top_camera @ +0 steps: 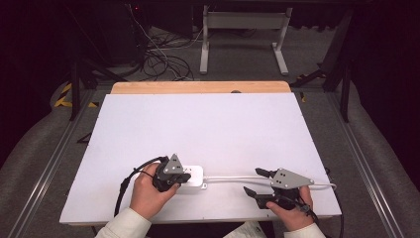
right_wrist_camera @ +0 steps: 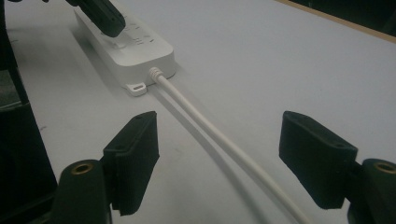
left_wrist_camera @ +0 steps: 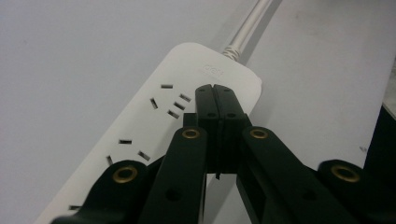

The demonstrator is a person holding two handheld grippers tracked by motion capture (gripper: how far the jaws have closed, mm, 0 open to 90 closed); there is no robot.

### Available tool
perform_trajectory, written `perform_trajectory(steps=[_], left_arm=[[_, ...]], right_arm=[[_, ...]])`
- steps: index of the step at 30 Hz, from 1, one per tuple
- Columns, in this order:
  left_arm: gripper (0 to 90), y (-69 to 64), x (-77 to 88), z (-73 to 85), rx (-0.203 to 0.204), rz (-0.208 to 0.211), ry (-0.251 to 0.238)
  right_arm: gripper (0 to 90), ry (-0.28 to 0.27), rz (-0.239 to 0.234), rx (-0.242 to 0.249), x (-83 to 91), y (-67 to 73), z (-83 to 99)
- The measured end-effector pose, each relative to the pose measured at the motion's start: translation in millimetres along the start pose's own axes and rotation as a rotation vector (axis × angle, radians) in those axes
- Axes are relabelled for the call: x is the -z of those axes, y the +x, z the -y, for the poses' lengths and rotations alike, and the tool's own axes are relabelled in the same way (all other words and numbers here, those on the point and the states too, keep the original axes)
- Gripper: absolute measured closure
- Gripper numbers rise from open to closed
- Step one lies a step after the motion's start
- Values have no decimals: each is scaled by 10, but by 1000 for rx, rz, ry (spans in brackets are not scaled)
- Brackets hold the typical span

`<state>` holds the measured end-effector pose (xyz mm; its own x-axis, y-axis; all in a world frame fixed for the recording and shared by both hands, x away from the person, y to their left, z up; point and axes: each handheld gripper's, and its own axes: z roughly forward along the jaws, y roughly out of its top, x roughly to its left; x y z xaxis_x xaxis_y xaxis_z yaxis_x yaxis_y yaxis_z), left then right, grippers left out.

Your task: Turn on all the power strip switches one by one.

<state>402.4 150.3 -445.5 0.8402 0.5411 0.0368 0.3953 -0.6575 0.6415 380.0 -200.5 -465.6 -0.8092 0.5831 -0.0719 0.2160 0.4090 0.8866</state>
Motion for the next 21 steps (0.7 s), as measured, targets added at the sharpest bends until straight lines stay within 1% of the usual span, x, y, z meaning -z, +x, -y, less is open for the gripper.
perform_trajectory(steps=[6, 12, 14, 18, 21], left_arm=[[900, -6, -63, -11, -4, 0, 14], [900, -1, -68, -8, -4, -9, 15], [900, -5, -73, -6, -10, -13, 8], [900, -10, -76, -4, -6, -10, 13], [900, -13, -81, -4, -12, -13, 18]], right_arm=[[291, 0, 0, 0, -2, -2, 1], [291, 1, 0, -1, -3, -5, 3], [291, 1, 0, -1, -2, -3, 2], [291, 1, -1, -1, -2, -1, 2], [291, 1, -2, 0, -1, 0, 1]])
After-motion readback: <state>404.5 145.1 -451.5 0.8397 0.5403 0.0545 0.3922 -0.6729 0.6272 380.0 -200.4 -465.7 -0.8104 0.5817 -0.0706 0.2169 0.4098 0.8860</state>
